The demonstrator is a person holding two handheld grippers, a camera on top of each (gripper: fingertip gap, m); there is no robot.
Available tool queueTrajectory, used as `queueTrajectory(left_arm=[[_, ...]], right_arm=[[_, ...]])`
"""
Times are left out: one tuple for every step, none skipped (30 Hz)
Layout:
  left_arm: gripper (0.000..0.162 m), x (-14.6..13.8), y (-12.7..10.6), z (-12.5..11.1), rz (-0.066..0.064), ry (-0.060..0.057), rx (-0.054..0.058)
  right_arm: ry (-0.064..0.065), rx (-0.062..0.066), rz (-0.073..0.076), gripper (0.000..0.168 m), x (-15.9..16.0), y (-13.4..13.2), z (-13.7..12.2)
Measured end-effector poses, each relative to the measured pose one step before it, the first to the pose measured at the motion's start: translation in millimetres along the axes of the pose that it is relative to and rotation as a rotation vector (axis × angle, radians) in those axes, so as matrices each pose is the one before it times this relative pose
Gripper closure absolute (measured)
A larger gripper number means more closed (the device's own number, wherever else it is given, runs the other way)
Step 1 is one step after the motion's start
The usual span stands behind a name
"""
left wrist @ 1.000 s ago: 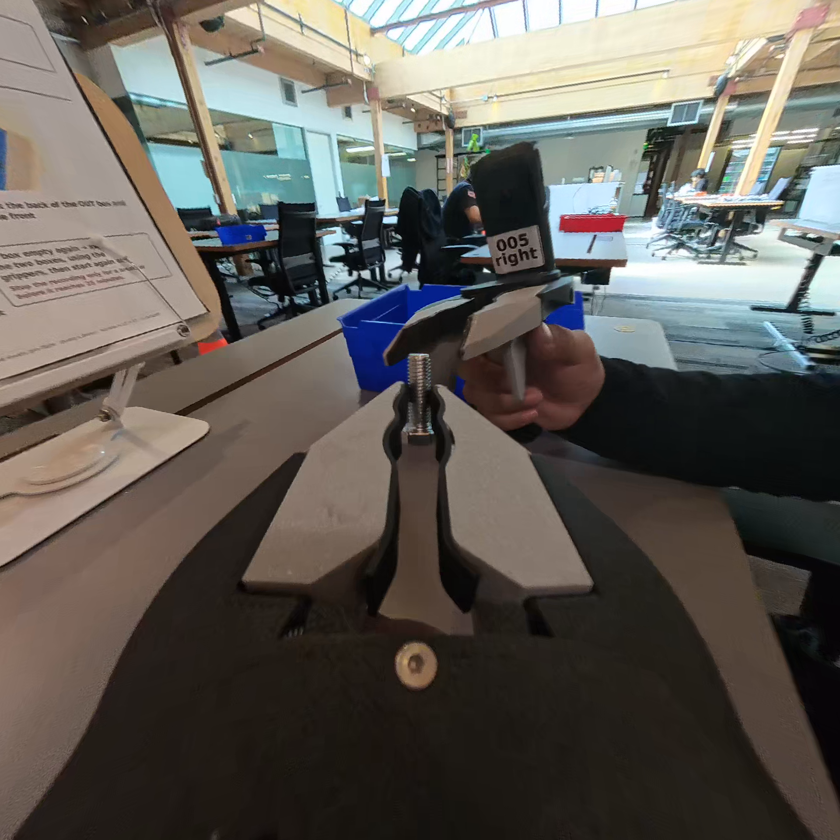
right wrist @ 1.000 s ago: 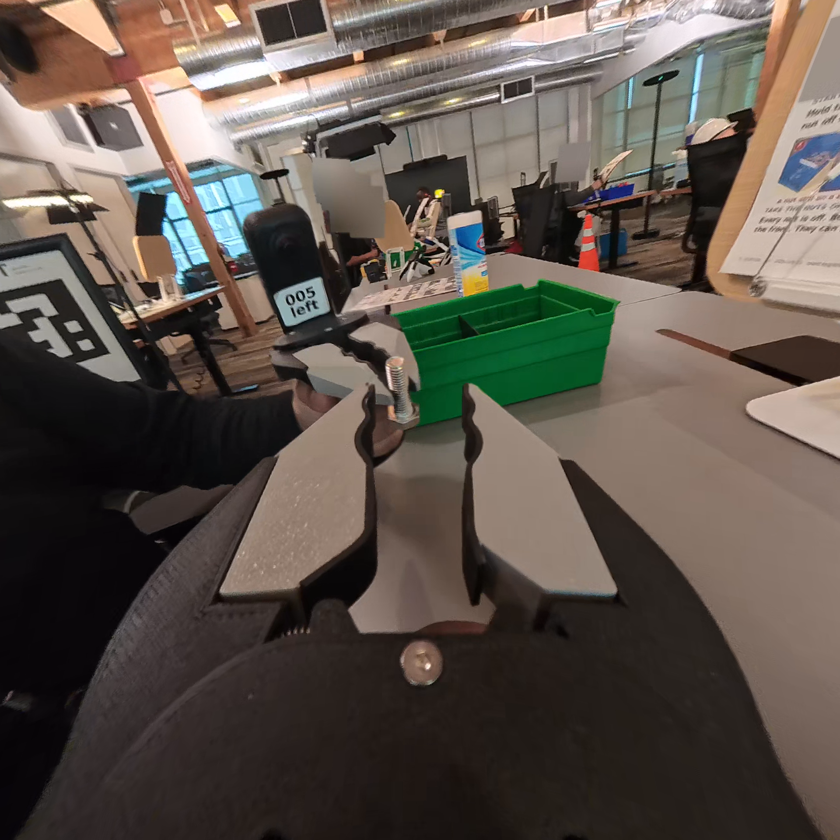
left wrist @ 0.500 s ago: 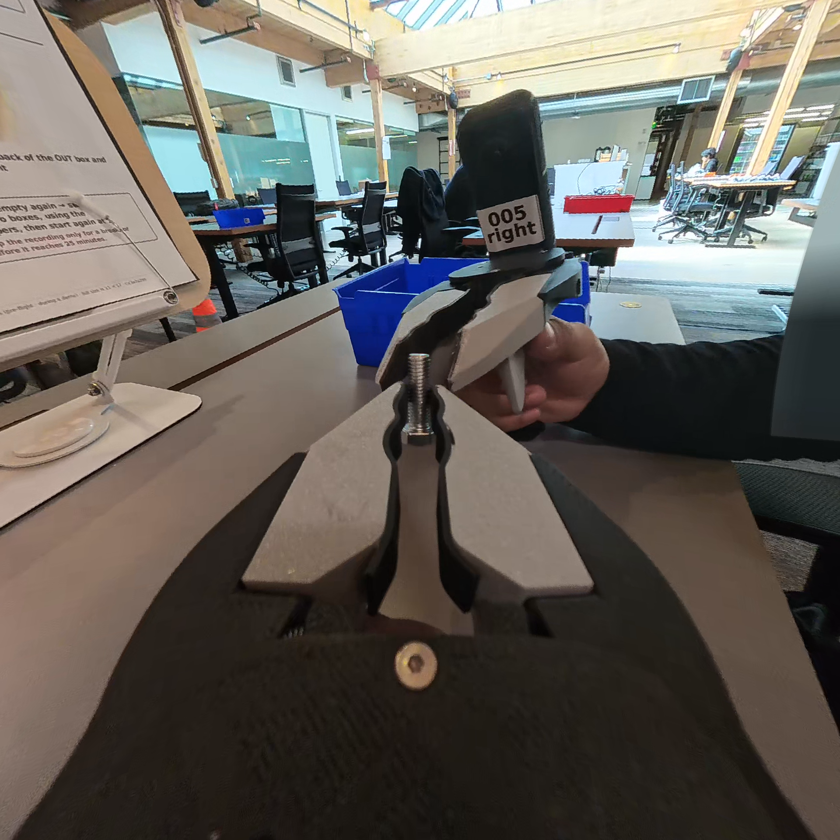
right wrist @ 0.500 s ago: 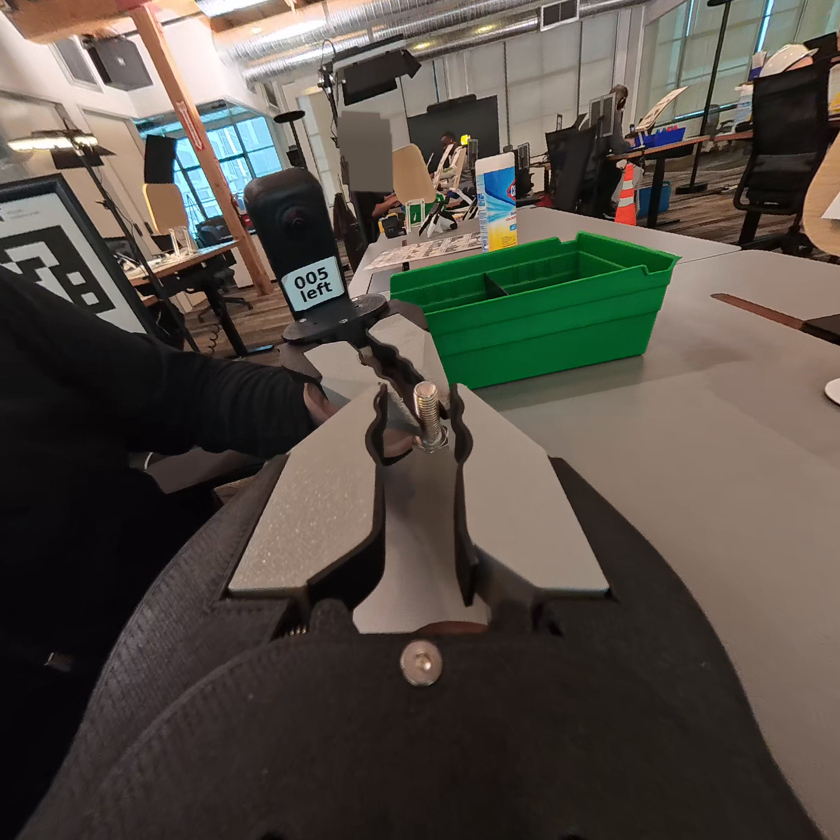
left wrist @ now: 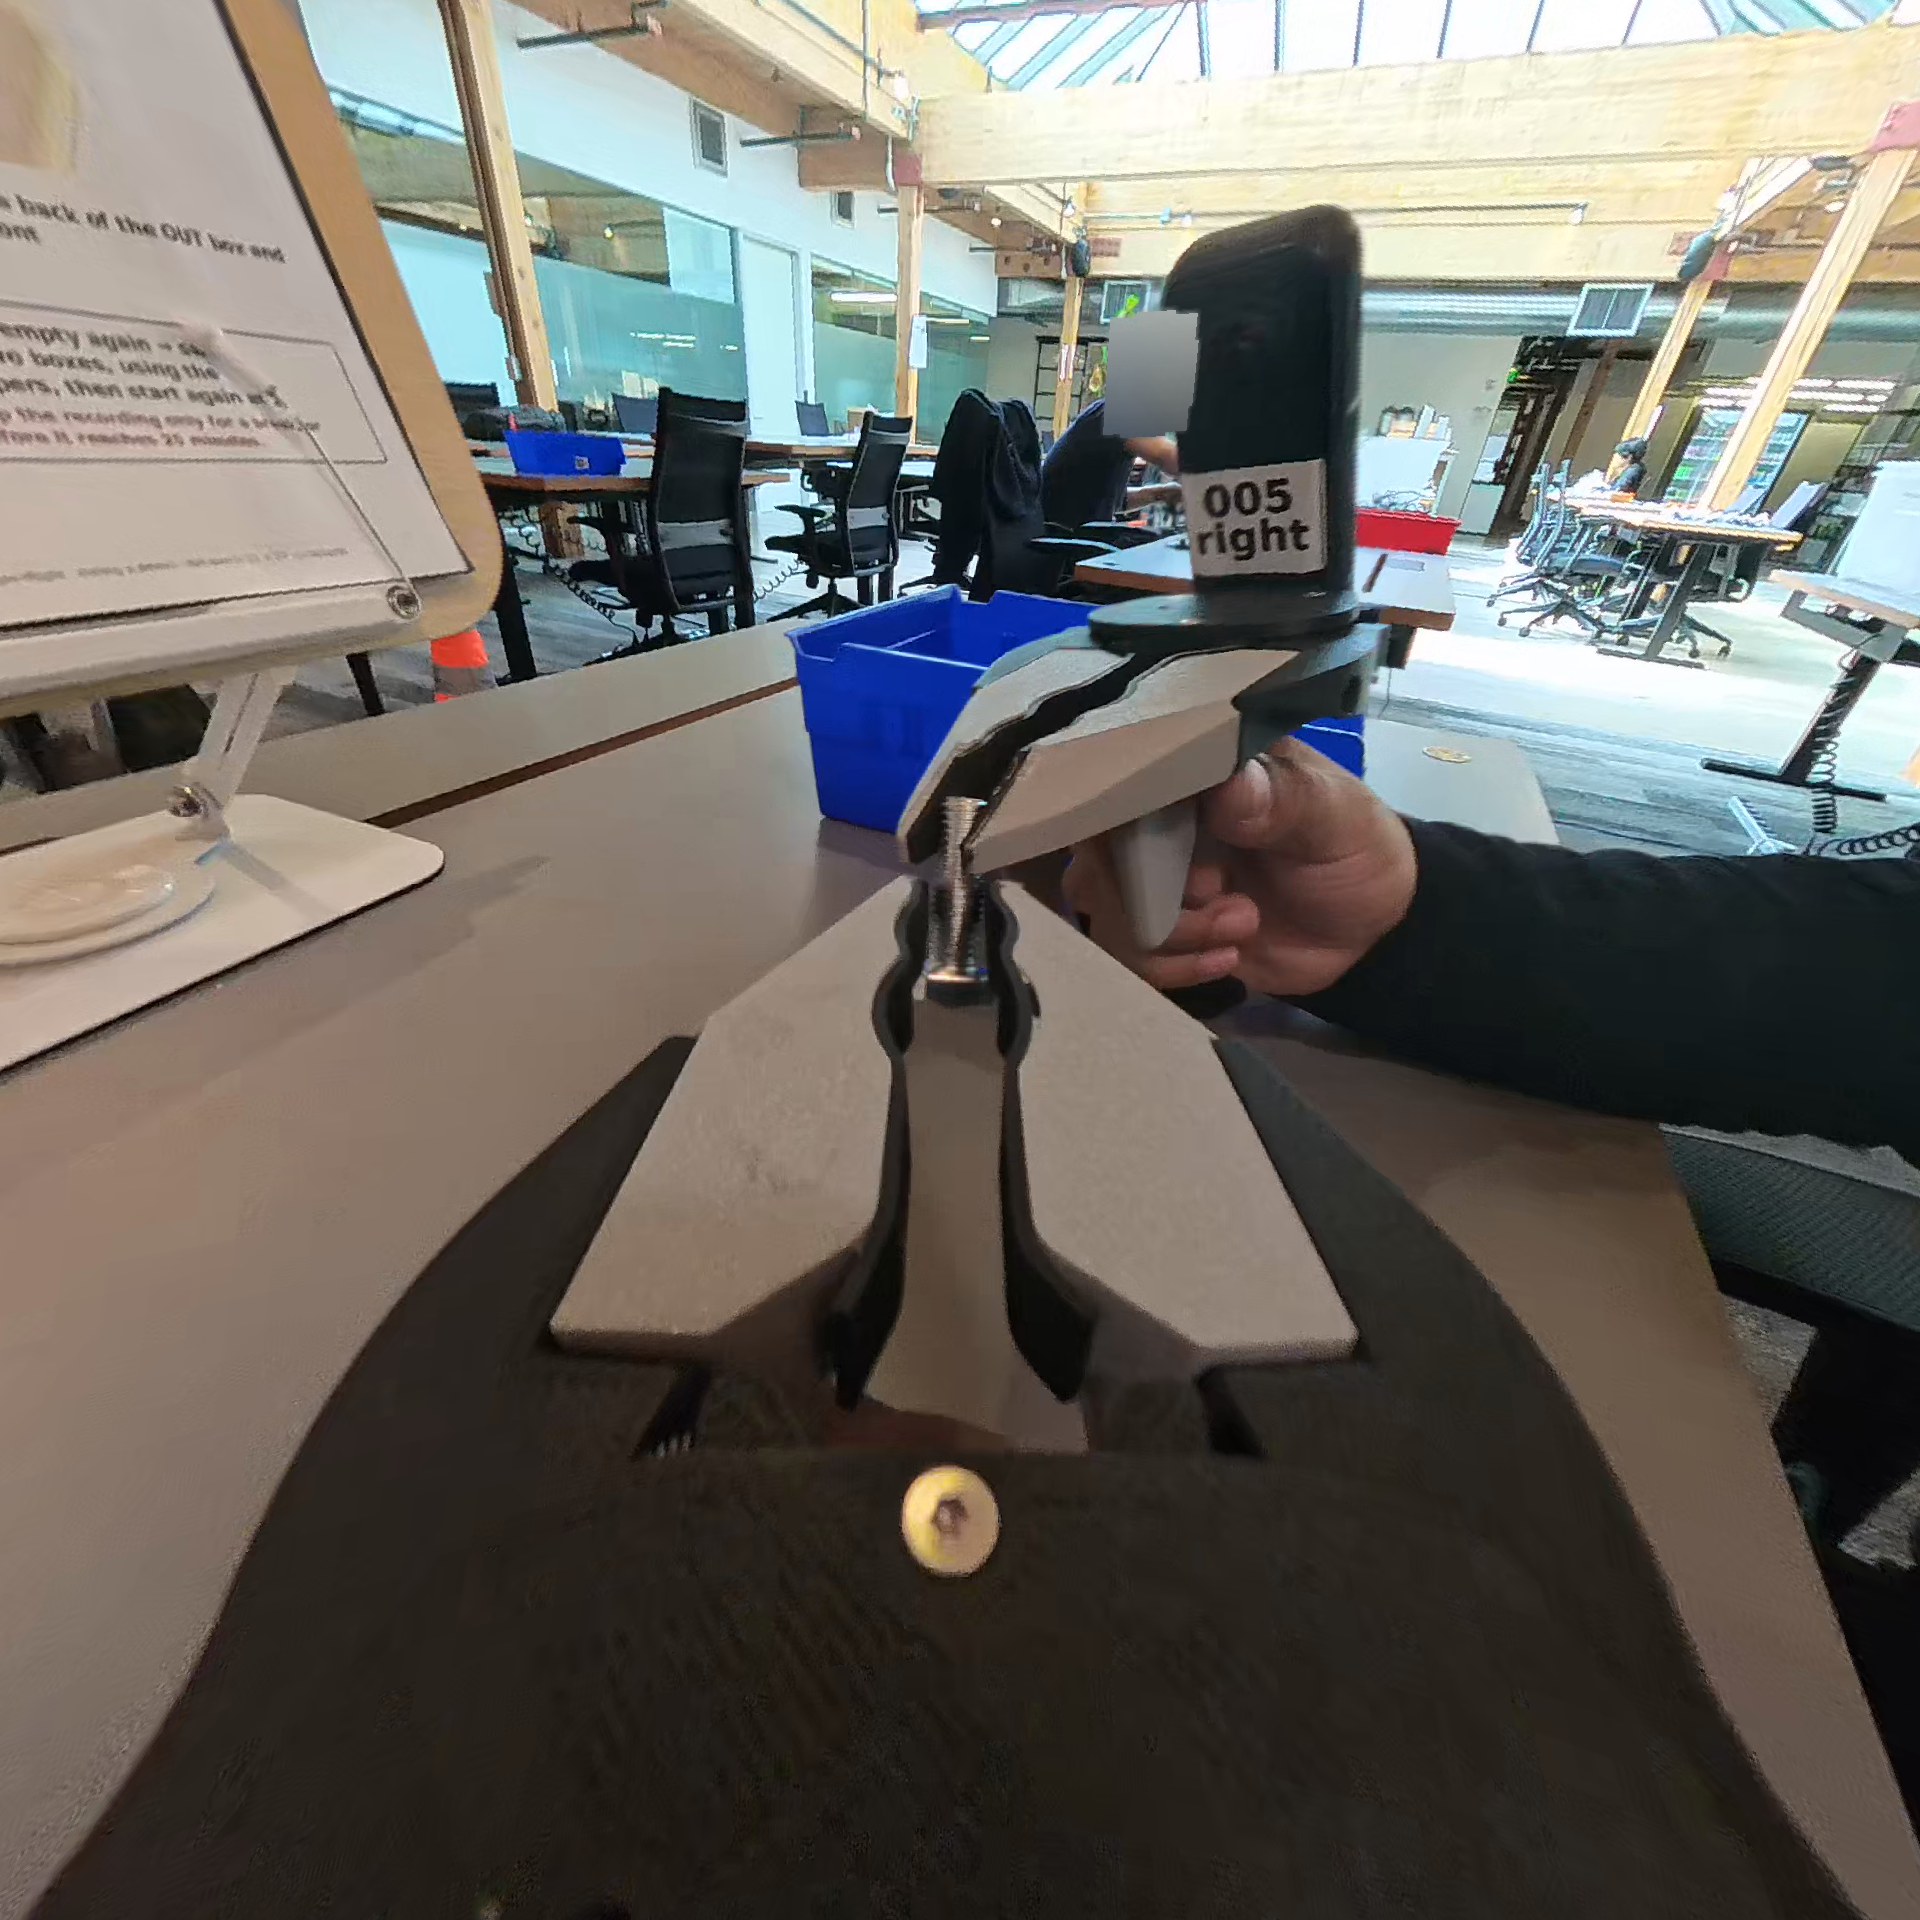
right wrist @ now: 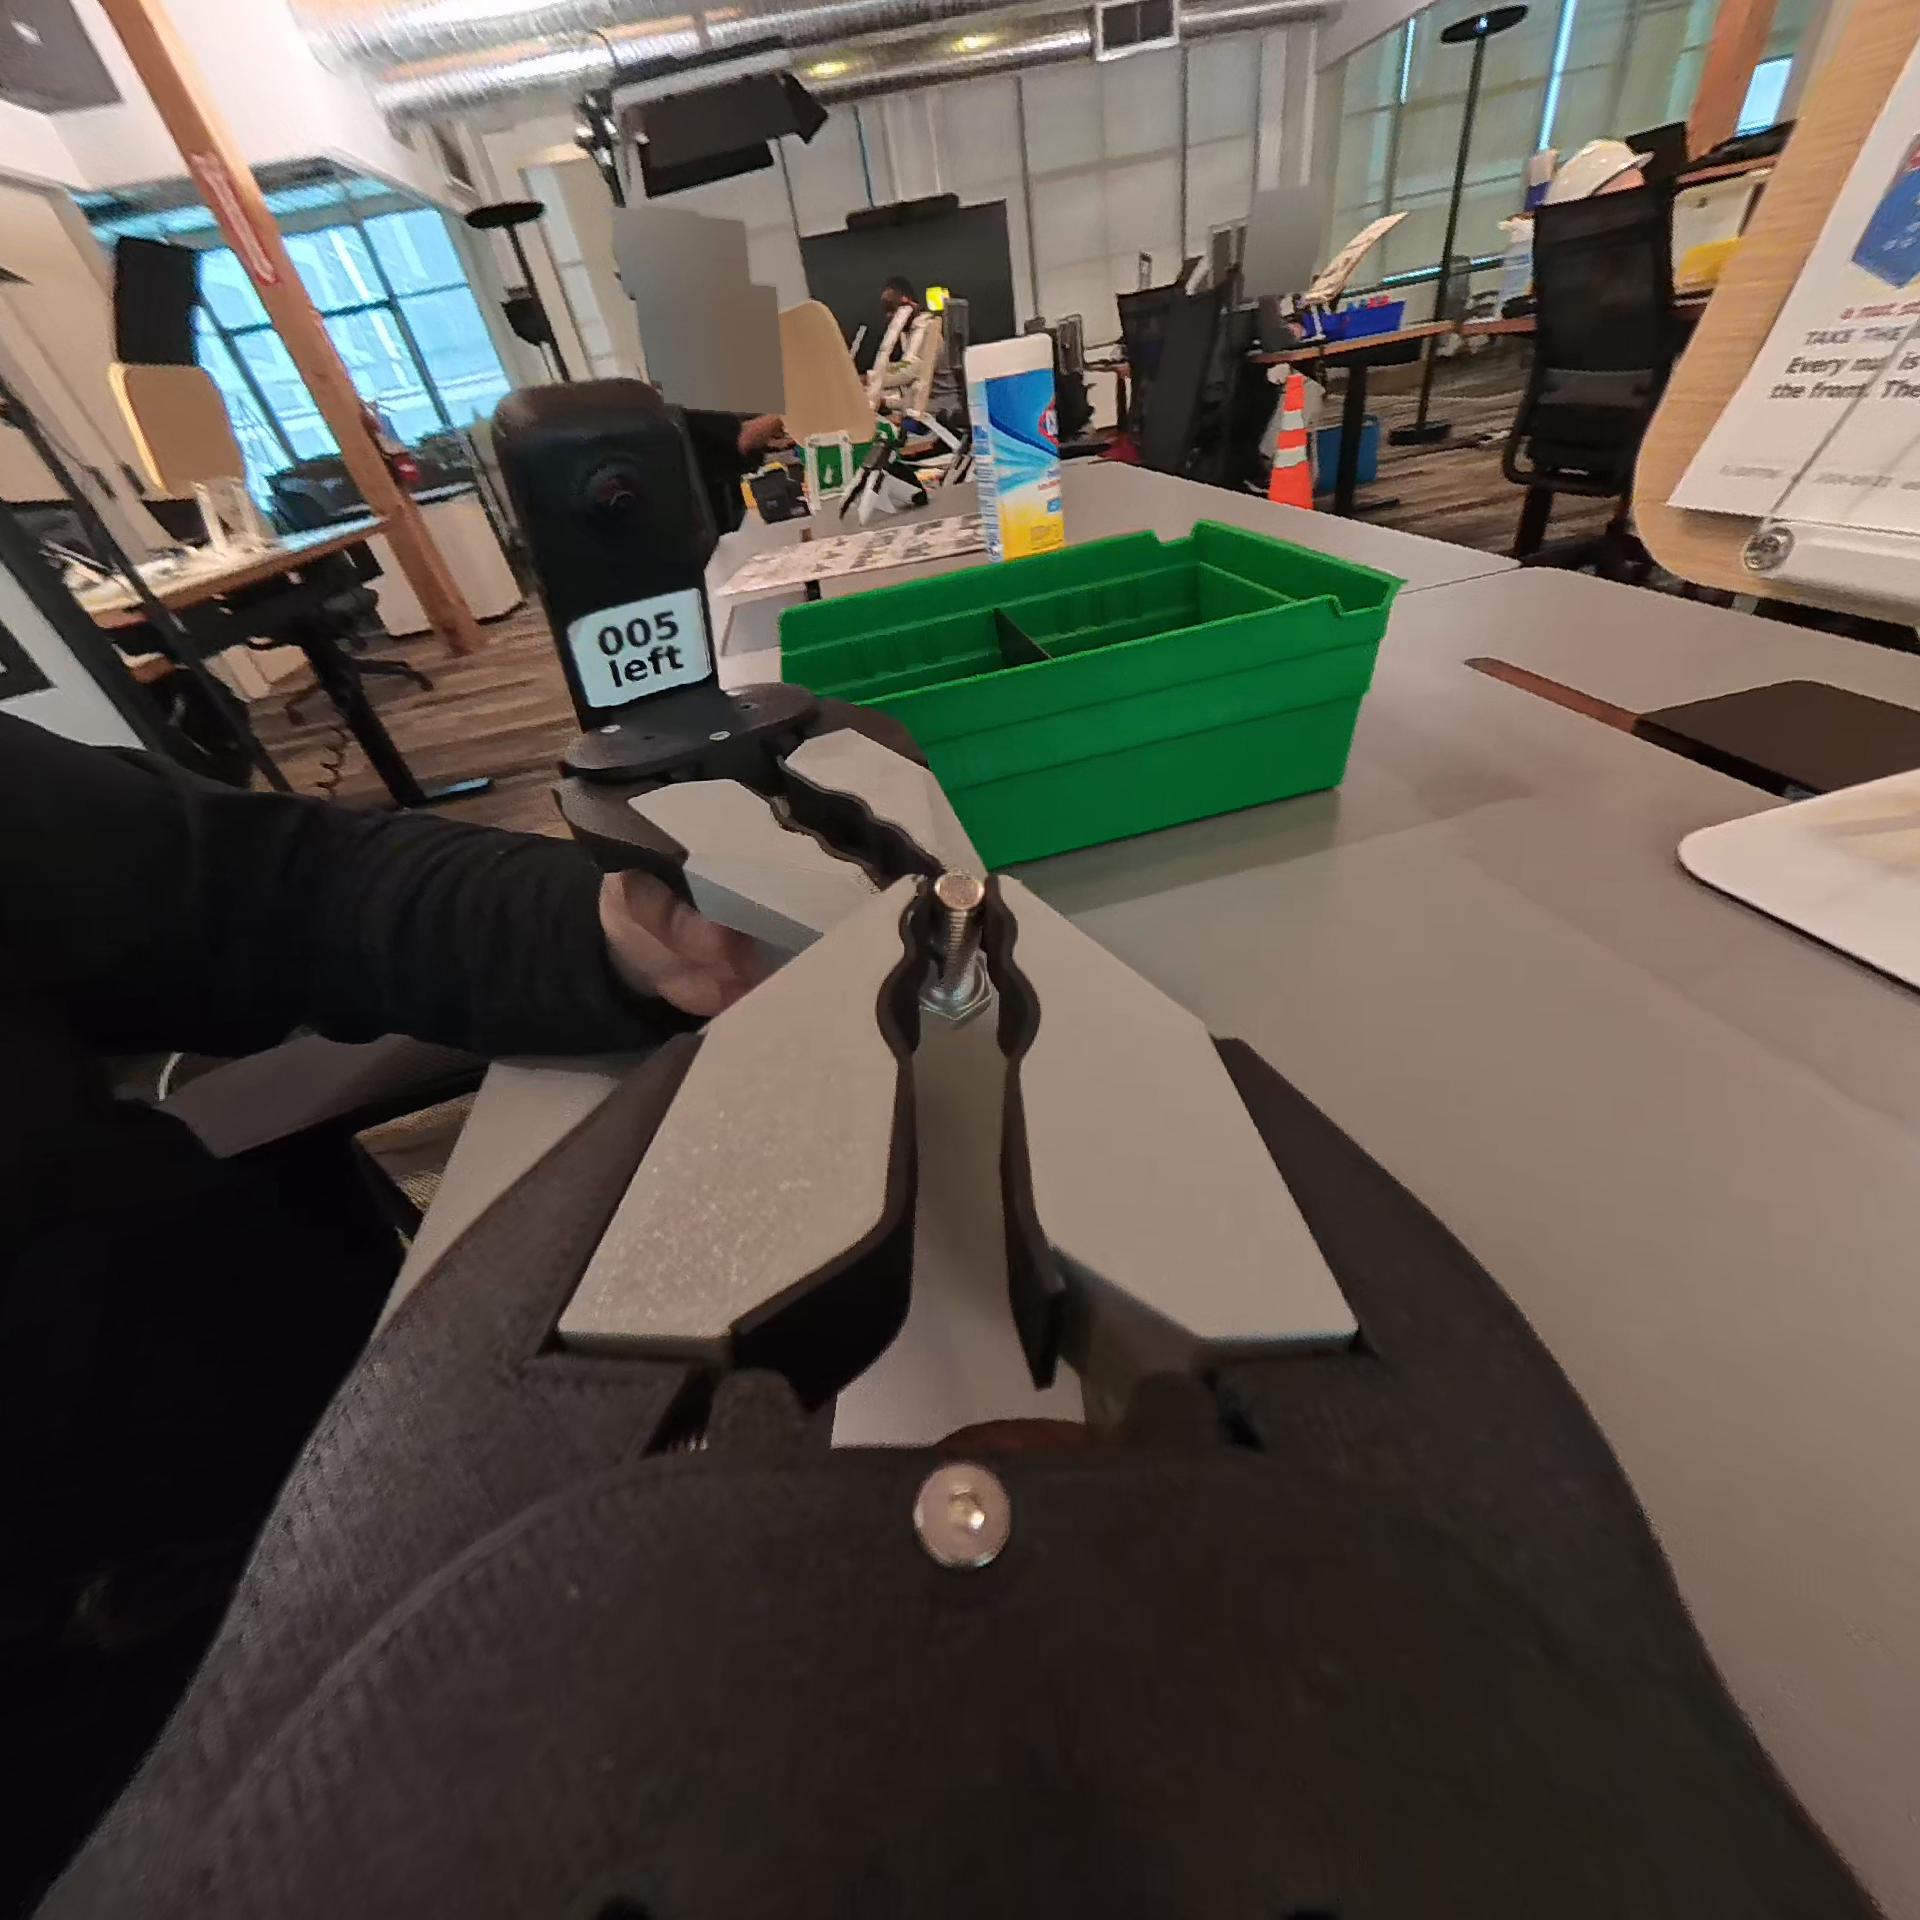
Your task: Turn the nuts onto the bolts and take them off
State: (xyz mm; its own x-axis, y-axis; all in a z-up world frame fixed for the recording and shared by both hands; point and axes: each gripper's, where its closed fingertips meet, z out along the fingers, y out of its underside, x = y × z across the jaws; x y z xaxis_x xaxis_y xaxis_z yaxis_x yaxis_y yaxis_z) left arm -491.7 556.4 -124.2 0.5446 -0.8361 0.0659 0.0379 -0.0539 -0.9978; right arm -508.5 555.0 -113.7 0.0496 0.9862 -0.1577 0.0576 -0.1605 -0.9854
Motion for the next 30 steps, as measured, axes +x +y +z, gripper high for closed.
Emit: queueTrajectory(left_arm=[[0.15, -2.33, 2.9, 0.66, -0.0137, -0.0058, -0.009], [0.143, -4.8, 4.29, 1.23, -0.0124, -0.0225, -0.0201], [0.137, -5.97, 4.31, 1.53, -0.0092, -0.0323, -0.0214], [0.127, -3.1, 4.31, 1.71, -0.0096, -0.0155, -0.0218], [0.115, -0.43, 4.65, 1.91, -0.0134, 0.0007, -0.0275], [0.108, 0.25, 3.66, 1.78, -0.009, 0.0015, -0.0237], [0.106, 0.81, 3.65, 1.54, -0.0001, 0.004, -0.02], [0.103, 1.27, 5.08, 1.69, 0.0037, 0.0068, -0.0299], [0.101, -0.63, 4.7, 1.71, 0.0077, -0.0069, -0.0299], [0.101, -1.81, 3.88, 1.54, 0.012, -0.0151, -0.0205], [0.102, -1.03, 4.47, 1.48, 0.0113, -0.0089, -0.0225], [0.102, -0.3, 3.37, 1.3, 0.0062, -0.0037, -0.0182], [0.103, -0.02, 1.14, 0.76, -0.0015, 0.0004, -0.0079], [0.104, -0.74, 0.15, -0.08, -0.0052, -0.0028, -0.0016], [0.105, -1.82, -0.23, -0.44, -0.0062, -0.0079, 0.0012], [0.107, -1.59, -0.35, -0.66, -0.004, -0.0039, 0.0016], [0.107, -0.49, -0.17, -0.59, -0.0053, 0.0035, 0.0017], [0.107, -0.12, 0.19, -0.32, -0.0092, 0.0051, -0.0014], [0.107, -0.31, -0.14, -0.15, -0.0094, 0.0016, -0.0006], [0.107, 1.07, -0.35, 0.0, -0.004, 0.0065, 0.0011], [0.108, 1.29, 0.13, 0.18, 0.0015, 0.0051, -0.0008], [0.108, 0.5, 0.2, 0.36, 0.0068, -0.0023, -0.0019], [0.107, 0.56, 0.71, 0.37, 0.0107, -0.0021, -0.0043], [0.107, 1.0, 1.22, 0.34, 0.0075, 0.0007, -0.007], [0.107, 1.31, 0.74, 0.12, -0.0015, 0.0035, -0.005], [0.107, 1.67, -1.14, -1.02, -0.0143, 0.0012, 0.0002], [0.107, 4.27, -3.94, -3.65, -0.0139, 0.0083, 0.0056], [0.106, 6.63, -7.36, -6.68, -0.0023, 0.0105, 0.0153], [0.105, 6.41, -9.15, -9.51, 0.014, 0.0015, 0.0229], [0.106, 4.31, -8.11, -11.64, 0.0233, -0.0112, 0.0114]], right_arm=[[0.0048, -0.0154, 0.0029, 0.162, 1.09, 1.96, 0.22], [0.0092, -0.0095, 0.0048, 0.162, 2.26, 1.47, -0.19], [0.0222, -0.0057, 0.002, 0.162, 4.35, 1.11, -0.82], [0.019, -0.0122, 0.003, 0.162, 4.51, 1.88, -1.0], [0.0204, -0.0233, 0.0021, 0.162, 5.01, 3.57, -0.82], [0.0444, -0.0316, -0.0097, 0.162, 8.35, 5.01, -0.95], [0.0562, -0.0362, -0.019, 0.162, 9.96, 5.87, -0.86], [0.0459, -0.0475, -0.0166, 0.162, 9.17, 8.13, 0.07], [0.0414, -0.0575, -0.0166, 0.162, 8.67, 10.25, 1.29], [0.045, -0.043, -0.0226, 0.162, 8.13, 9.15, 2.36], [0.0242, -0.0297, -0.0209, 0.162, 4.65, 7.68, 3.33], [-0.001, -0.0351, -0.0113, 0.162, 0.88, 8.36, 4.41], [-0.0003, -0.0382, -0.004, 0.162, 0.8, 8.63, 4.83], [0.0075, -0.0253, -0.0038, 0.161, 1.7, 6.39, 4.31], [0.0025, -0.0184, -0.0037, 0.161, 0.93, 4.92, 3.71], [-0.004, -0.0176, -0.0021, 0.161, 0.13, 4.39, 2.98], [-0.0019, -0.0144, -0.0013, 0.161, 0.54, 3.64, 2.28], [-0.0038, -0.0163, 0.0031, 0.161, 0.12, 2.71, 1.37], [-0.0036, 0.001, 0.0019, 0.161, -0.13, -0.34, 0.02], [-0.0017, 0.0075, 0.0001, 0.161, -0.29, -0.97, -0.71], [-0.0025, 0.0022, 0.0011, 0.161, -0.33, -0.16, -0.46], [-0.0033, -0.0048, 0.0039, 0.161, -0.33, 0.91, 0.23], [-0.0026, -0.0104, 0.0056, 0.16, -0.02, 1.65, 0.45], [0.0001, -0.0027, 0.0032, 0.157, 0.29, 0.41, 0.3], [-0.0005, 0.0044, 0.0014, 0.153, 0.13, -0.66, -0.36], [-0.0002, 0.0101, 0.0026, 0.149, 0.19, -1.29, -0.95], [-0.0044, 0.0171, 0.0039, 0.146, -0.3, -2.24, -1.49], [-0.0079, 0.0193, 0.0071, 0.145, -0.7, -2.61, -1.72], [-0.0092, 0.0182, 0.0088, 0.144, -0.84, -2.72, -1.48], [-0.0091, 0.0172, 0.0068, 0.143, -1.03, -2.86, -1.33]])
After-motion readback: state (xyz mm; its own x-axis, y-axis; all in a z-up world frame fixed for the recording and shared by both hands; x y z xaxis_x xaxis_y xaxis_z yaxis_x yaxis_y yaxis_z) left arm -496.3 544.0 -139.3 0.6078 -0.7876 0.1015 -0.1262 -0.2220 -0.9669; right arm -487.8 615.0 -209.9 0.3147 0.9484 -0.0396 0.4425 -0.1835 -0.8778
